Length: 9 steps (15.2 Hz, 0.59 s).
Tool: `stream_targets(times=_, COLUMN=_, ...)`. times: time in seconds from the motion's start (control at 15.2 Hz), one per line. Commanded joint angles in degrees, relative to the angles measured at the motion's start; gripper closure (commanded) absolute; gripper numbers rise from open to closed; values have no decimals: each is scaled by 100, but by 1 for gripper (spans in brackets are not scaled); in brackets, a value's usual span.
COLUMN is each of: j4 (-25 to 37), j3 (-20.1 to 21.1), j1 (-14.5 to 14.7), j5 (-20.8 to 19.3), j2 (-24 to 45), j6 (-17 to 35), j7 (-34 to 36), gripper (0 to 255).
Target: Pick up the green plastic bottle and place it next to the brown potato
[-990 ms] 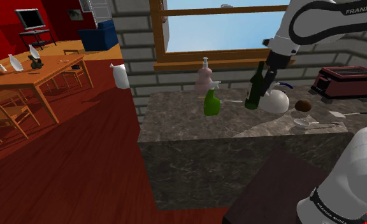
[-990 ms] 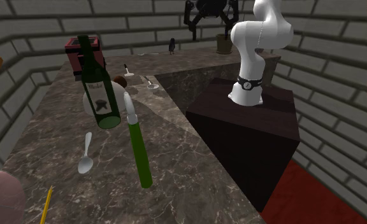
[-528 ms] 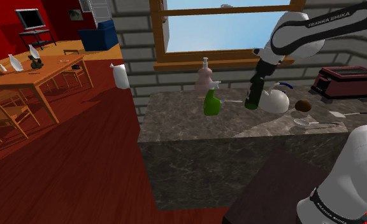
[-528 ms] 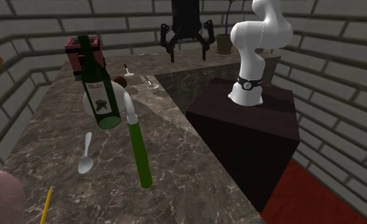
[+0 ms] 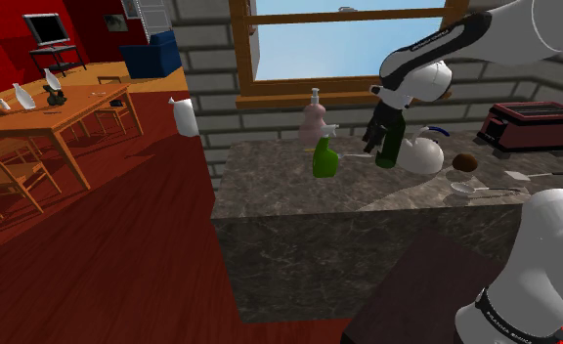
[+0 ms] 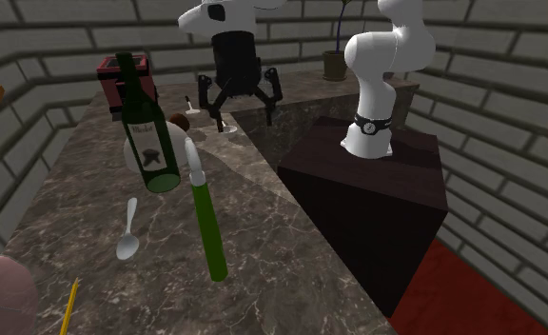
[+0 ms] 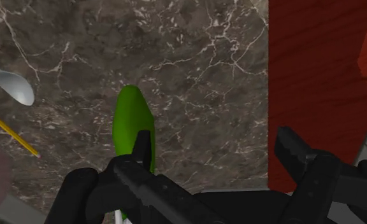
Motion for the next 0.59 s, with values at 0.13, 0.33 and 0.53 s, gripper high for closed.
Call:
stream_targets(times=0.13, j4=966, j3=-128, j1=-129, j5=1889, j2=1546, j6=-535, j7=-1789, gripper=0)
stream_targets(times=0.33, j4=1722, j3=278, j1=-716, j5=2772, j2=2458, j6=-983, j7=-2604, gripper=0)
stream_targets(times=0.53, j4=2524, j3=696, j1=-1271, j5=3354, j2=3214, j6=-1369, j7=-3134, gripper=0)
